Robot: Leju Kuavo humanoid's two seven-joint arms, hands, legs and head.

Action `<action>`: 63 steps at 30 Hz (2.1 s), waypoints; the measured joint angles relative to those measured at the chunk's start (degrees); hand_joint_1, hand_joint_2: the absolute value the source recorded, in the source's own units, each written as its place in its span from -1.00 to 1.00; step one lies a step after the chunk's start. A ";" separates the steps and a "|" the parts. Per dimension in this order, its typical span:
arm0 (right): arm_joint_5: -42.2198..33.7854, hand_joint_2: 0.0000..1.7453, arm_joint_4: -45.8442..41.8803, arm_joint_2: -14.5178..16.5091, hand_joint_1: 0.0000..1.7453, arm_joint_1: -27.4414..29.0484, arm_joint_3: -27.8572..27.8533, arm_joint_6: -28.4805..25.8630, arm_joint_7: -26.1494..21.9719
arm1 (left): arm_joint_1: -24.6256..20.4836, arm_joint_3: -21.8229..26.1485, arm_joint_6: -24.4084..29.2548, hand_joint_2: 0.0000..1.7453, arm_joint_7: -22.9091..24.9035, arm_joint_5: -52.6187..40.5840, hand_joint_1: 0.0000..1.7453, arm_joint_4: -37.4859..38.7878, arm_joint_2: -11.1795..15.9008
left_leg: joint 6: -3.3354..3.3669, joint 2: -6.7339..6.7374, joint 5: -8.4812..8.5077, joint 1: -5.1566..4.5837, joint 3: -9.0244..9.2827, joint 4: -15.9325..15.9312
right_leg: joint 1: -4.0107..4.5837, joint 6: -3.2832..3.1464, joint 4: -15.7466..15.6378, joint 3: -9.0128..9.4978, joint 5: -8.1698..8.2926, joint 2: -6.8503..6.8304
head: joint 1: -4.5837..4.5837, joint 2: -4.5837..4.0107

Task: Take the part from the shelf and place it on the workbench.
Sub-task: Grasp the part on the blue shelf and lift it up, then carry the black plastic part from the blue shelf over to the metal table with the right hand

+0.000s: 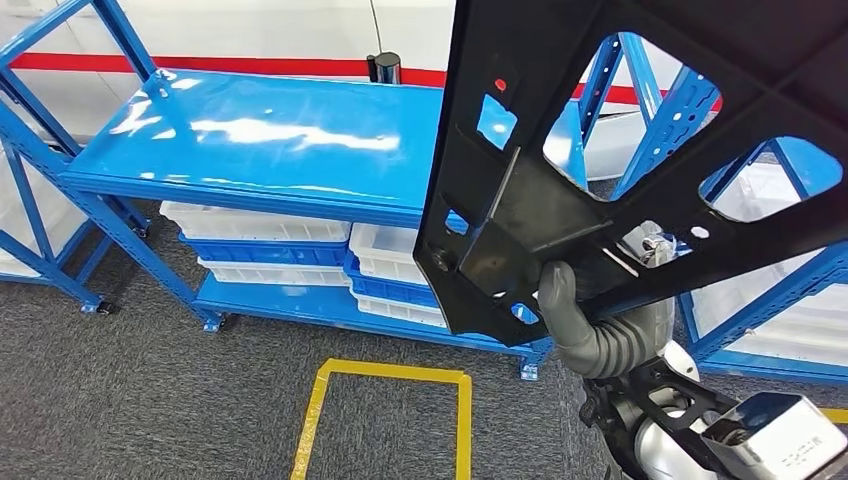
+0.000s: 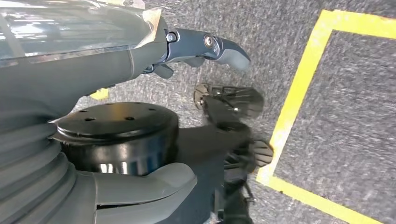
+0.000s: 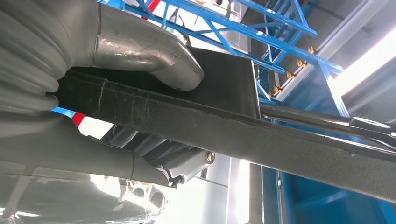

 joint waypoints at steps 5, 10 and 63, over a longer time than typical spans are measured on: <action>0.28 1.00 -0.43 0.15 1.00 0.01 -0.04 0.04 -0.01 | -0.09 -0.12 0.05 1.00 0.01 -0.02 -1.00 0.00 0.01 | 1.82 0.39 2.09 -0.39 -0.42 -2.29 | -0.23 1.43 1.50 -1.41 -0.69 -0.17 | 0.01 0.00; 0.41 1.00 -0.51 -0.05 1.00 0.49 -0.08 0.06 0.00 | -0.09 -0.15 -0.18 1.00 -0.01 -0.07 -1.00 0.00 -0.15 | 2.30 0.89 4.92 -0.37 -3.83 -2.56 | -0.31 1.67 16.16 -5.66 -8.70 -0.16 | 0.12 0.00; 2.27 1.00 -1.40 -1.09 1.00 2.25 -0.16 -0.20 -1.03 | 0.35 -1.08 -1.25 1.00 -2.14 -0.94 -1.00 0.03 0.23 | -0.30 2.74 3.39 -0.31 -4.79 -0.04 | -0.25 0.95 -0.37 3.23 -2.95 -4.74 | -0.30 0.00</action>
